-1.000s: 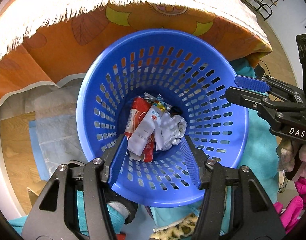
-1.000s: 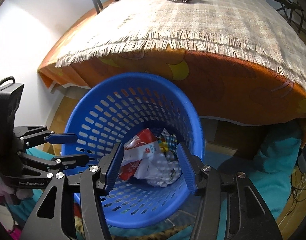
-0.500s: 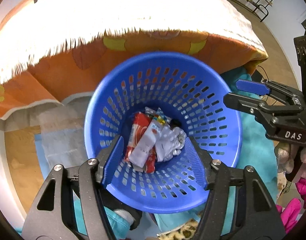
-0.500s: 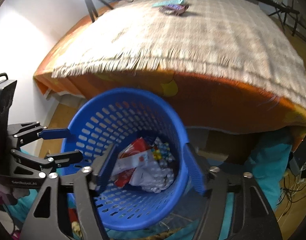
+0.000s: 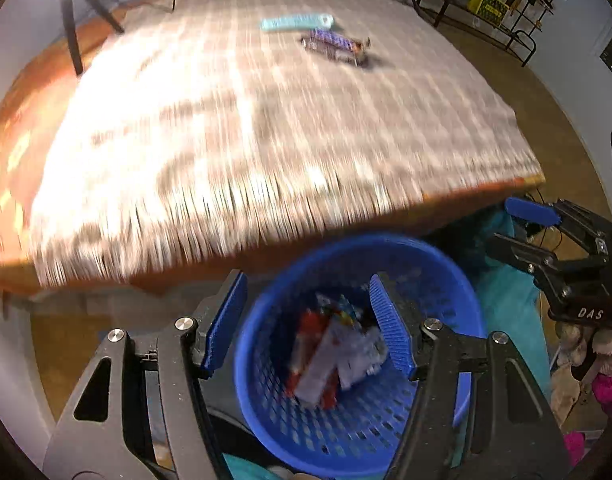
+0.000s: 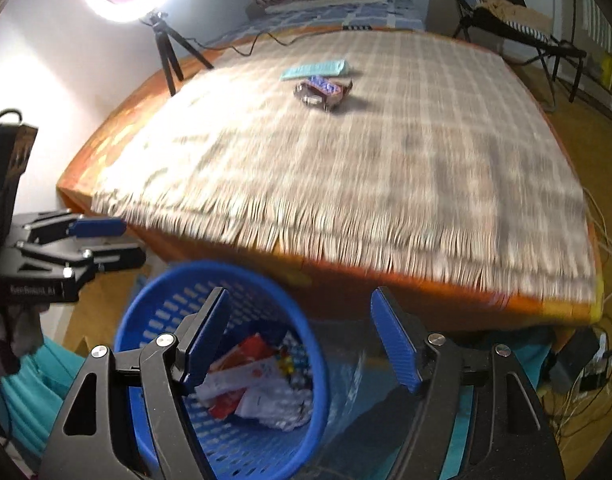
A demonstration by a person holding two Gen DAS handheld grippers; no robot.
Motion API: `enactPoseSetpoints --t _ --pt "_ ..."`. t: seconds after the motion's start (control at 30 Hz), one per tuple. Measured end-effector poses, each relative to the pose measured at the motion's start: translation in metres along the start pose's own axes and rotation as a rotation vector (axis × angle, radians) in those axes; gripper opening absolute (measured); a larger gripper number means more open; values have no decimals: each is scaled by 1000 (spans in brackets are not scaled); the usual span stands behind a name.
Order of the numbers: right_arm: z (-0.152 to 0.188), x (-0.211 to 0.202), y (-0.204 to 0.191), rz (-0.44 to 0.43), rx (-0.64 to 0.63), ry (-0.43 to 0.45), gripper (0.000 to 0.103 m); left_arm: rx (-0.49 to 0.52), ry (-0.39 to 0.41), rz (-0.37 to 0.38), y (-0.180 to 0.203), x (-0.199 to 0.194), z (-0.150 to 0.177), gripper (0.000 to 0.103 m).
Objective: Collect trash
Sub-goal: 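Move both open tools back over the bed toward the blue tube and Snickers wrapper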
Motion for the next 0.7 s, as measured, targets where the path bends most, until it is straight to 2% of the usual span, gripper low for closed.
enactPoseSetpoints --t 0.33,0.7 --pt "-60 8 -10 -5 -49 40 72 50 60 -54 -41 7 -79 66" --pt "-128 65 -35 2 -137 2 72 87 72 -66 -81 33 -137 66"
Point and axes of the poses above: each gripper's, at about its wrist camera, not at the fingertips, and x roughly the way its jaws point, y to its right, z to its underside, the point moved 5 cm from there along x, roughly the way its jaws point, and after that the axes turned 15 degrees about x, right-handed, at the moved point
